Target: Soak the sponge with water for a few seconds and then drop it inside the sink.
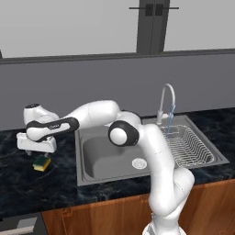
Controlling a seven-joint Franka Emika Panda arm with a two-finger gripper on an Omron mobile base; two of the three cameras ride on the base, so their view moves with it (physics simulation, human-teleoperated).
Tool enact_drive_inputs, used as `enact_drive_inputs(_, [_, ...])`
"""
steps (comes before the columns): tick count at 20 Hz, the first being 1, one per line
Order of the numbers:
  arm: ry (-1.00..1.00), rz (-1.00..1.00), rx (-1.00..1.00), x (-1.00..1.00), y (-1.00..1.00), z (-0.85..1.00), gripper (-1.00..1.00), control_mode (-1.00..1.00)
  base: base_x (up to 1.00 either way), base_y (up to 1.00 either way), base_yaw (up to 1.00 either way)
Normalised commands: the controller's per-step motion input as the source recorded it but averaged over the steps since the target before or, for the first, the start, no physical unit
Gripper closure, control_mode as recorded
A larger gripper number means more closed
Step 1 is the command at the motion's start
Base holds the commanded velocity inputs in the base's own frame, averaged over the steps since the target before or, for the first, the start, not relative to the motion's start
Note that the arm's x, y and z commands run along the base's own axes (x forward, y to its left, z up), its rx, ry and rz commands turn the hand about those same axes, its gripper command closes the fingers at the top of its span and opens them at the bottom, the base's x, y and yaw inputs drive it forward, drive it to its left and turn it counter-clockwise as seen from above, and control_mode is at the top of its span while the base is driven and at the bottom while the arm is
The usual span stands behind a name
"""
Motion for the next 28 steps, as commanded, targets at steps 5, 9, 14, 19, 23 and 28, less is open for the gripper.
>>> enact_drive_inputs(5, [0.00, 0.00, -0.02, -0.01, 0.00, -0.03, -1.00, -1.00, 0.00, 0.00, 0.00])
enact_drive_inputs(9, [0.00, 0.00, -0.02, 0.00, 0.00, -0.13, -1.00, -1.00, 0.00, 0.00, 0.00])
enact_drive_inputs(14, [-0.02, 0.00, -0.01, 0.00, 0.00, -0.16, -1.00, -1.00, 0.00, 0.00, 0.00])
enact_drive_inputs(19, [-0.03, 0.00, 0.00, 0.00, 0.00, -0.19, -1.00, -1.00, 0.00, 0.00, 0.00])
enact_drive_inputs(23, [-0.03, 0.00, 0.00, 0.00, 0.00, -0.25, -1.00, -1.00, 0.00, 0.00, 0.00])
enact_drive_inputs(28, [-0.04, 0.00, 0.00, 0.00, 0.00, -0.26, -1.00, -1.00, 0.00, 0.00, 0.00])
